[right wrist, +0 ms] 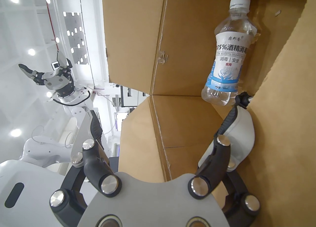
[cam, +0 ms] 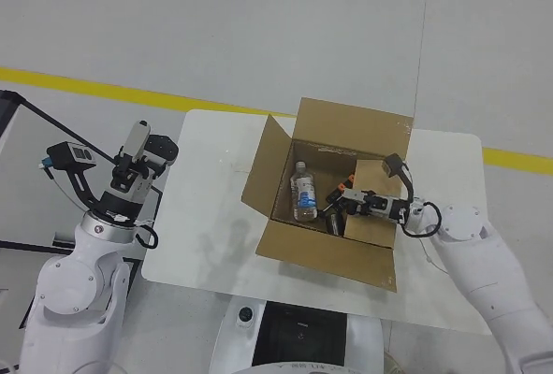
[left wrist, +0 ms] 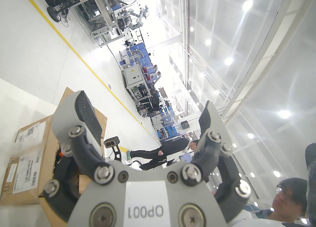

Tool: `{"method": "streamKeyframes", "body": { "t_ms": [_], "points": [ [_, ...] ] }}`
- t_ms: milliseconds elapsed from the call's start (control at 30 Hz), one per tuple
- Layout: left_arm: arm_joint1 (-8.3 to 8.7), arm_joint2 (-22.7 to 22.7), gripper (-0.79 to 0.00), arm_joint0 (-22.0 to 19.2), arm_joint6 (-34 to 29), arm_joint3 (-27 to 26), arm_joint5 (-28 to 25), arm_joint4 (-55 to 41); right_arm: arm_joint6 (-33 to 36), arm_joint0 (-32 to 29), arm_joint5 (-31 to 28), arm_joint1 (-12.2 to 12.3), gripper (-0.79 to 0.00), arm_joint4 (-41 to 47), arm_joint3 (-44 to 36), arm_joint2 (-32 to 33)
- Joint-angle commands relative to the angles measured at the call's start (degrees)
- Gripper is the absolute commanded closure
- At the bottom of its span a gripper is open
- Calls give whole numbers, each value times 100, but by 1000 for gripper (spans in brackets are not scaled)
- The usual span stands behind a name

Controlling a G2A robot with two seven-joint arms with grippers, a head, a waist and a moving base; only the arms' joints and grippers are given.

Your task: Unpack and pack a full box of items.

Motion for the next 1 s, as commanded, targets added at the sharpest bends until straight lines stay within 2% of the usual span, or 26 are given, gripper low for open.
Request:
{"method": "streamKeyframes", "body": {
  "t_ms": [0, 67, 400, 467, 500, 567, 667, 867, 967],
  "points": [
    [0, 0, -785, 0, 0, 0, 0, 0, 97, -26, 44, 27, -785, 17, -81, 83],
    [0, 0, -785, 0, 0, 0, 0, 0, 196, -93, -33, 64, -785, 289, -216, 279],
    [1, 123, -785, -79, -147, 67, -24, -81, 787, -813, -359, 253, -785, 2896, -1039, 1800],
    [14, 142, -785, -167, -209, 126, -421, 426, 878, -947, -319, 291, -785, 3172, -1085, 2106],
    [34, 167, -785, -155, -305, 225, -849, 1220, 899, -1001, -283, 305, -785, 3360, -1093, 2262],
    [23, 524, -785, 45, -347, 568, -1103, 1609, 918, -1120, -292, 329, -785, 3673, -1091, 2565],
    [23, 524, -785, 45, -347, 568, -1103, 1609, 905, -1336, -399, 357, -785, 3883, -1101, 2964],
    [23, 539, -785, 6, -321, 584, -1143, 1634, 905, -1336, -399, 357, -785, 3883, -1101, 2964],
    [19, 843, -785, -170, -327, 767, -1266, 1951, 905, -1336, -399, 357, -785, 3883, -1101, 2964]
  ]
}}
